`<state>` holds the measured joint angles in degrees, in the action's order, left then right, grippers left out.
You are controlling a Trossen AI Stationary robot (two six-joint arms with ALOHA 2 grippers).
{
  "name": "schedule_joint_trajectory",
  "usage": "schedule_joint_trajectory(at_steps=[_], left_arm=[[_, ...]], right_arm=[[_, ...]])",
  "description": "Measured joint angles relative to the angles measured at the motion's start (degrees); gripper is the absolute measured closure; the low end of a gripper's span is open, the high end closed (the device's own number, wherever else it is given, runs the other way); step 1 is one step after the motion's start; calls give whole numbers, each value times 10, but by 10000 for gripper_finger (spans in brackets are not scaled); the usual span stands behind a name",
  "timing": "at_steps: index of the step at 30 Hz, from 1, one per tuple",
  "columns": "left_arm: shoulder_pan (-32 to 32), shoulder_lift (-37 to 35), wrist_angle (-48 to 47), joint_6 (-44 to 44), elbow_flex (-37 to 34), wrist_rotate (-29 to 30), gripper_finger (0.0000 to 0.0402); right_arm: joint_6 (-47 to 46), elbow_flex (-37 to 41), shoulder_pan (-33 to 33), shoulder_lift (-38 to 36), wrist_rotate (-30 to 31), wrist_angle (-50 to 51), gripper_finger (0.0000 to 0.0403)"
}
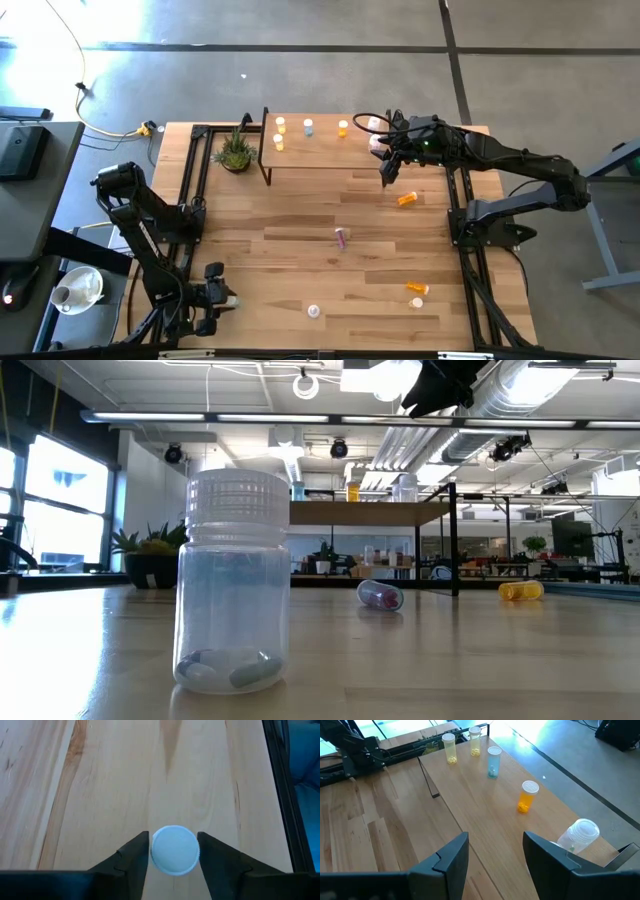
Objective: Pick and place medicine bottles onto shelf by color
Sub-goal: Put the bottom blue pill bottle on the shelf aligned with the other blue pill bottle
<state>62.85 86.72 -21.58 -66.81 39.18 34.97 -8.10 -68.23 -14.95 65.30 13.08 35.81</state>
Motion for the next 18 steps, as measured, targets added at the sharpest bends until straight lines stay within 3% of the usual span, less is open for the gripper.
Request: schedule_joint_trajectory(at_steps=[6, 11, 18], left_arm=[[-1, 0, 0, 7, 0, 1, 293], [-29, -17, 0, 39, 0, -7, 298], [-128, -103, 0, 192, 0, -41, 287]], right_arm=[[0, 0, 0, 0, 0, 0, 224], [-9, 0, 0, -1, -4, 0, 224], [-10, 0, 0, -2, -46, 0, 224]])
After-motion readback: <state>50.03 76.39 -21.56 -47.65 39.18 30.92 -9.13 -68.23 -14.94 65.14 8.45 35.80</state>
